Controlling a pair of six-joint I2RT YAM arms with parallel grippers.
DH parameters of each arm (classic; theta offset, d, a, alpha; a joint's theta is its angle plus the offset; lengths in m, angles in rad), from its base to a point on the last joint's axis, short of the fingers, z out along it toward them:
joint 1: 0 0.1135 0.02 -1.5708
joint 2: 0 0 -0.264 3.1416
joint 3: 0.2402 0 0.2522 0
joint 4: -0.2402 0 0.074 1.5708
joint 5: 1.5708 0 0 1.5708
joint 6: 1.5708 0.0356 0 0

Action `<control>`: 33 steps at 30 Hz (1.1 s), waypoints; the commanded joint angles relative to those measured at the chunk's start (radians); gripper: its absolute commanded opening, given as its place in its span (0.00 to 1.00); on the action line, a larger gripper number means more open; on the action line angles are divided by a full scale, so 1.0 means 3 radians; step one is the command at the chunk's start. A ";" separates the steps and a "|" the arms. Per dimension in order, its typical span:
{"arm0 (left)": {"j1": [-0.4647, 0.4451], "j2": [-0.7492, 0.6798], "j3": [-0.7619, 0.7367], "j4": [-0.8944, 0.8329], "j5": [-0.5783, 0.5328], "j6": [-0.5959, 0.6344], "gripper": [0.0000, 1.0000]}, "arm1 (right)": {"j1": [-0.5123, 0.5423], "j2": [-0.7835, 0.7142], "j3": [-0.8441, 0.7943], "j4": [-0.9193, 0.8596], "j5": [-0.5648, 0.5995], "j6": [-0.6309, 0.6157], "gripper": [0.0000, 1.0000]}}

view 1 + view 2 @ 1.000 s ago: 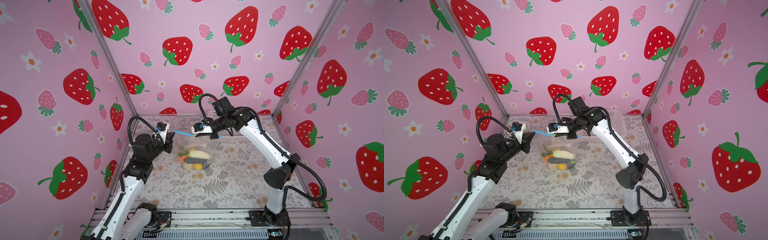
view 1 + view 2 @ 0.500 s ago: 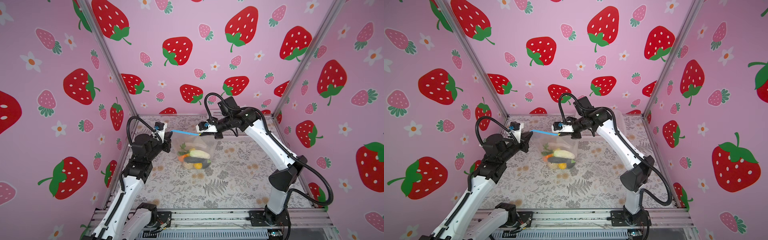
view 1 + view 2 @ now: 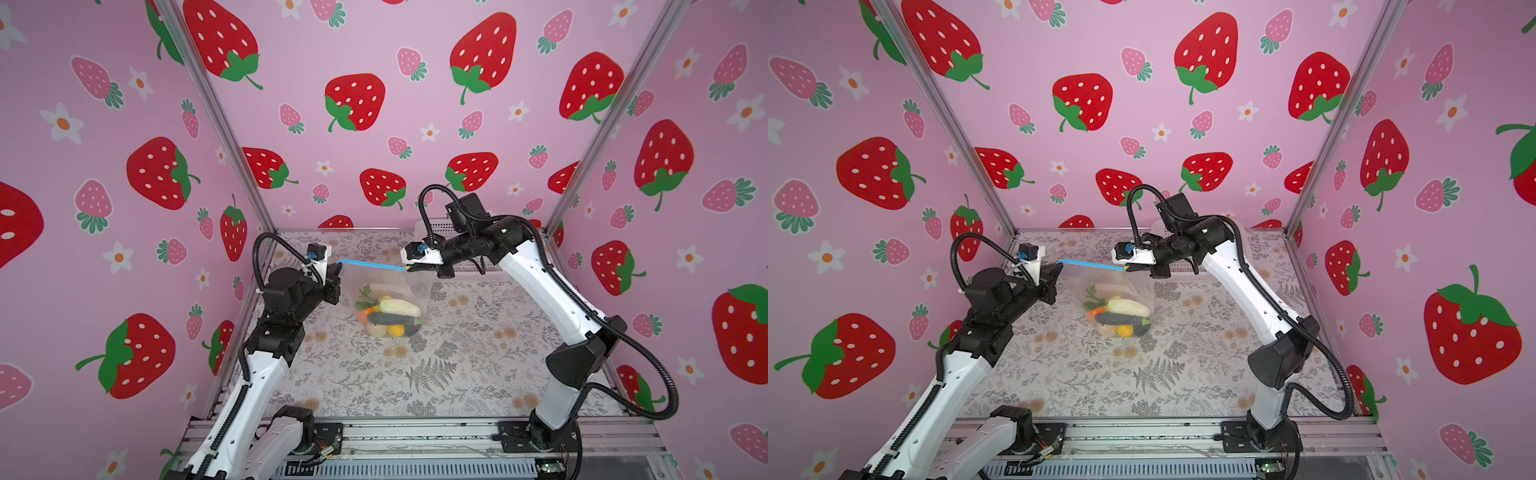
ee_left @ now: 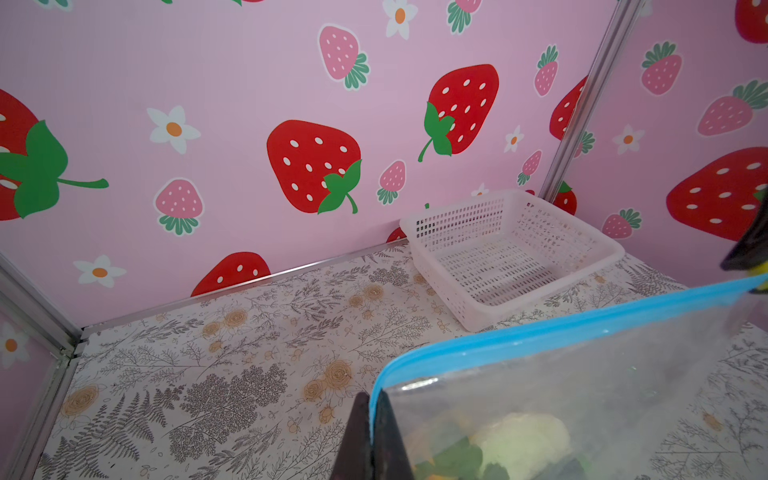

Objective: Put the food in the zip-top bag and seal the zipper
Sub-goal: 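Slide the right gripper along the blue zipper away from the left gripper, pressing it shut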

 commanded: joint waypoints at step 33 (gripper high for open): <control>0.0140 -0.0030 -0.0013 0.0049 -0.0479 -0.0100 0.00 | -0.0275 -0.0438 -0.0406 0.0038 -0.0150 0.0074 0.08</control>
